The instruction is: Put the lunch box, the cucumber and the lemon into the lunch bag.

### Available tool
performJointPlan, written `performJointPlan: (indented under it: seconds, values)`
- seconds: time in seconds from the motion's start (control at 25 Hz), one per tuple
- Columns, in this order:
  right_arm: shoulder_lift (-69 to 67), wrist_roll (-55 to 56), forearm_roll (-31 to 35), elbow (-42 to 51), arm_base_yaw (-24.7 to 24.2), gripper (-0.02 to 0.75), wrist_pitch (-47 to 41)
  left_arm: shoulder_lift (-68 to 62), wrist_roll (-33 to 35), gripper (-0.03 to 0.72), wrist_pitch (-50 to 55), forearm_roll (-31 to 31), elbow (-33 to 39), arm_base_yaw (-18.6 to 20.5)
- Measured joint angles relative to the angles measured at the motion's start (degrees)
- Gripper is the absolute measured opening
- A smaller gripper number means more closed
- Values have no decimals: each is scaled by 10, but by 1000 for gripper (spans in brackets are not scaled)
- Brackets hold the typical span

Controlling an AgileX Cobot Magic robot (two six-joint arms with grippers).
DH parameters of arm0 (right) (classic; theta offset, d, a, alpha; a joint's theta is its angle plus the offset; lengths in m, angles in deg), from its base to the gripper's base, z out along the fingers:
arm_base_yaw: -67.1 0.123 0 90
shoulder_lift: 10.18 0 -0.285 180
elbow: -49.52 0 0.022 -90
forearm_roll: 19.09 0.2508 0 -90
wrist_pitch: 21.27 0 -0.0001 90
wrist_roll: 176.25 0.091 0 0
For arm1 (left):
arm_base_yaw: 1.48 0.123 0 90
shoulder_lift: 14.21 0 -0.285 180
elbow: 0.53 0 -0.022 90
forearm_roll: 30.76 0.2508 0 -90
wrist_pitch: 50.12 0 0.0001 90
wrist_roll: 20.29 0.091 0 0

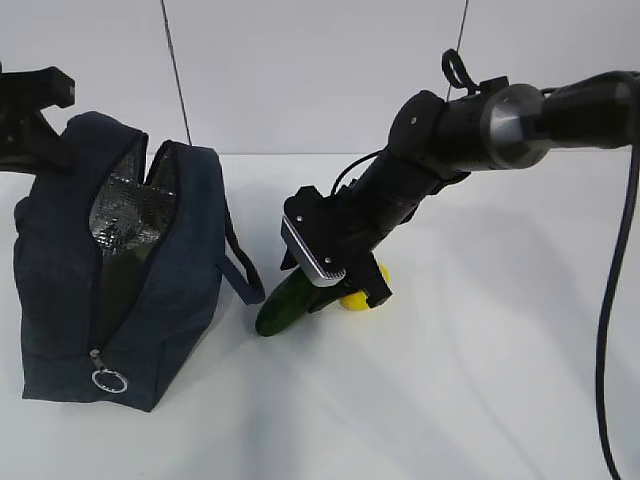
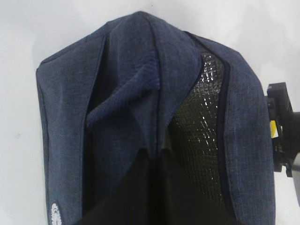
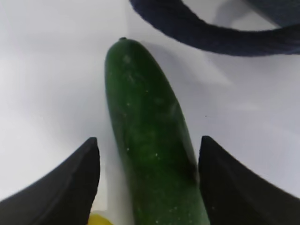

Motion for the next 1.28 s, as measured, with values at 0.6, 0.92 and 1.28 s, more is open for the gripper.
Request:
performJointPlan:
  seconds: [0.6, 0.92, 1.28]
  values:
    - [-33, -2, -24, -33, 0, 424, 1, 0, 5, -6, -1, 0, 0, 0]
    - [-41, -2, -15, -61, 0, 386, -11, 0, 5, -6, -1, 0, 0, 0]
    - [-8, 35, -3, -91, -6, 385, -58, 0, 6, -6, -1, 1, 0, 0]
